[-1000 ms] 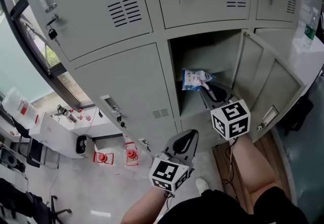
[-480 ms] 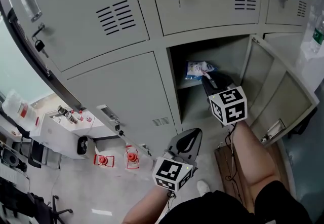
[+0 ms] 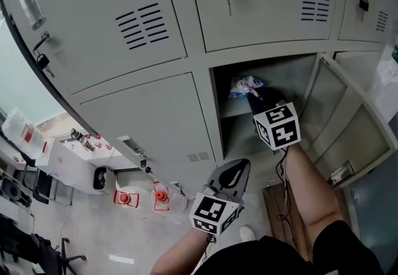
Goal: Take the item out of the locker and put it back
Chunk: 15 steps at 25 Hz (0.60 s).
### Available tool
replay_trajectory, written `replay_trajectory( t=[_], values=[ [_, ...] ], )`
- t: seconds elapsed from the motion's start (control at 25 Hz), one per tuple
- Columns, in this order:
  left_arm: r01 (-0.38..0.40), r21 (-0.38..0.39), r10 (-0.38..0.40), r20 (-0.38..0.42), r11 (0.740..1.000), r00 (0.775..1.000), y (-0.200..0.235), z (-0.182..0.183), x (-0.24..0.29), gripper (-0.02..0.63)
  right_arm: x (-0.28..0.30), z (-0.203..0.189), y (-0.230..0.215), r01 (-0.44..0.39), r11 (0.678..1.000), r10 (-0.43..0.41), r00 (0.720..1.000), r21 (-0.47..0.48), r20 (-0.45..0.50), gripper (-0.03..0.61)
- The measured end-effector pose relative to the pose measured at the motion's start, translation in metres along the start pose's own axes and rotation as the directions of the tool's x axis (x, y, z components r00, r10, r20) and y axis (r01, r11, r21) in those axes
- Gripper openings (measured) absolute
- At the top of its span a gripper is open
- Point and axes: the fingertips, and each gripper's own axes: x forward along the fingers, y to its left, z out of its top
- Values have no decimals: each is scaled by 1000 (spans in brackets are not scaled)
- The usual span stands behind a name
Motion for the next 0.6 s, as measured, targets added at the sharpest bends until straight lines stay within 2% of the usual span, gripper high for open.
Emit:
replay_trajectory(
  t=[0.28, 0.6],
  values=[
    [-2, -7, 2, 2, 1000, 1000, 5, 2, 9, 18, 9, -4, -3, 20, 998, -24, 998, -60, -59, 130],
    [8, -7, -8, -4, 1000, 1000, 0, 0, 15, 20, 11, -6, -1, 16, 997, -23, 996, -78, -81, 150]
  ],
)
